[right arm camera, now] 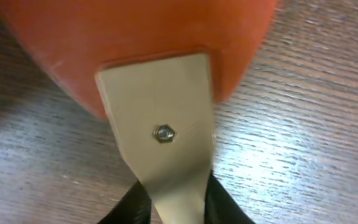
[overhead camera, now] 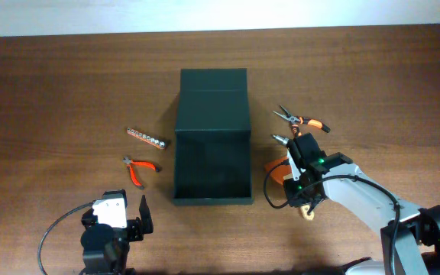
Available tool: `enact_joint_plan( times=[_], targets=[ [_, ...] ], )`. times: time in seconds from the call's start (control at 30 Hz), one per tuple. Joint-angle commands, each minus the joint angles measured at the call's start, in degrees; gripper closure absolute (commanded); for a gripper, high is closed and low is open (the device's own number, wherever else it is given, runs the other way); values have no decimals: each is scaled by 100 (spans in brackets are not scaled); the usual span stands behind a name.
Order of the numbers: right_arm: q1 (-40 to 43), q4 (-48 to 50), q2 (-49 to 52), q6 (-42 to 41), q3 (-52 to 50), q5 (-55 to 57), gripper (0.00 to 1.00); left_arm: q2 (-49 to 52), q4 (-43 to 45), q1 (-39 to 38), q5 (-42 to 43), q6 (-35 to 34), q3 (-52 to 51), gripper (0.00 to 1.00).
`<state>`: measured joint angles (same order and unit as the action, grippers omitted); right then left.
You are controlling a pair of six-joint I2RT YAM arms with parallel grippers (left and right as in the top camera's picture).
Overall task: Pack container
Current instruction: 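Close the right gripper on the scraper handle and lift it, then carry the scraper over the green box and lower it inside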
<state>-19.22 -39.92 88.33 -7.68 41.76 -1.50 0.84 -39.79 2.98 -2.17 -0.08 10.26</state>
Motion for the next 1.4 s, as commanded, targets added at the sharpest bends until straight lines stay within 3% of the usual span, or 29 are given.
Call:
enact_joint_plan(
  times=[0.0,0.17,0.73,1.37],
  targets=[
    [-70,31,205,-79,-114,-278,79,-55,11,28,-2,-55,-33,1],
    [-70,9,203,-79,-83,-415,85,-55,11,28,-2,-55,-33,1],
    [-70,-870,201,-76,1202,-579,90,-55,11,28,-2,-55,-33,1],
    [-85,-1930,-323,-61,2573,-584,91,-55,11,28,-2,-55,-33,1]
  ],
)
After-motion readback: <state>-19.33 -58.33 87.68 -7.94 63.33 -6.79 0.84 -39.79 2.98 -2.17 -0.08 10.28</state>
